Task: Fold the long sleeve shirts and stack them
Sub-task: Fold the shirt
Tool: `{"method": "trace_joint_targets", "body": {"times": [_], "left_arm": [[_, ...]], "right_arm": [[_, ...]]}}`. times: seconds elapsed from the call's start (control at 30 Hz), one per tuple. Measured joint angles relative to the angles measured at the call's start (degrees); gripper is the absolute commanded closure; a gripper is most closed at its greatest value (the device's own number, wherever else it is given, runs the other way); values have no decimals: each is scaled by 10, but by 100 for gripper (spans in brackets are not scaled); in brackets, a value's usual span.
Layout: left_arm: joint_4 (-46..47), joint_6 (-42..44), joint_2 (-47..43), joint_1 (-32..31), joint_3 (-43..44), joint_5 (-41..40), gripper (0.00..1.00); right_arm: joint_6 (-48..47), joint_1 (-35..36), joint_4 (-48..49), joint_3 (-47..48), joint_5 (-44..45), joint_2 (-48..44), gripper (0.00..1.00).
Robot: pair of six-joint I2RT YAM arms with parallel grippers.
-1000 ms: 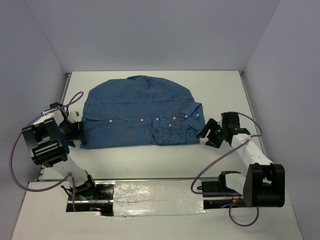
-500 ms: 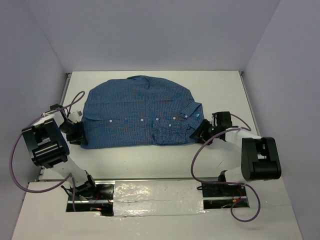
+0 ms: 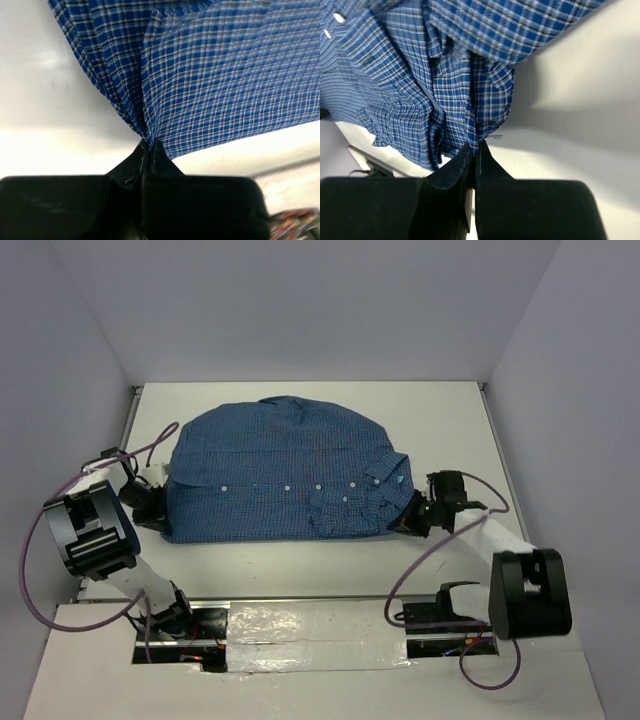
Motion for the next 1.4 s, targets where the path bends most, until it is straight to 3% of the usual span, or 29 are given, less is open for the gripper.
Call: {"method": "trace_joint_targets", "body": {"times": [0.17,0.23,0.27,0.33,0.37,0.47,0.57,0.67,0.7,0.77,0.83,0.97,1.03,1.2,1.4], "left_arm": [[-94,92,-63,-1,3,-21,100],[-120,119,-84,-2,-3,-26,100],[-129,129,-94,-2,-11,-28,97],[-144,148,-105,-2,-30,-35,71],[-147,151,-108,-2,-39,-37,55],[-158,163,-109,-2,-56,-49,44],[-172,163,-109,-1,-39,-52,36],[-192,159,-105,2,51,-46,35],[-193,154,-100,3,95,-37,34],[-165,128,-85,3,194,-9,35],[-126,97,-62,1,271,21,36],[-65,24,35,-21,378,58,35],[-38,-9,103,-33,417,73,30],[21,-66,241,-65,443,80,25],[96,-90,287,-122,443,70,24]], "right_arm": [[7,6,-121,-19,14,-158,100],[20,12,-167,-23,19,-210,93],[25,14,-184,-25,22,-228,69],[42,15,-222,-31,32,-257,48],[46,15,-233,-35,37,-265,41],[61,15,-265,-39,50,-273,23],[69,16,-297,-16,68,-272,22],[64,19,-323,64,95,-260,25],[57,21,-325,102,103,-248,28],[40,32,-318,177,119,-219,44],[19,60,-309,274,131,-160,52],[-26,110,-269,415,136,-23,52],[-39,124,-240,464,123,53,52],[-45,143,-177,504,92,192,51],[-47,164,-158,529,82,289,50]]}}
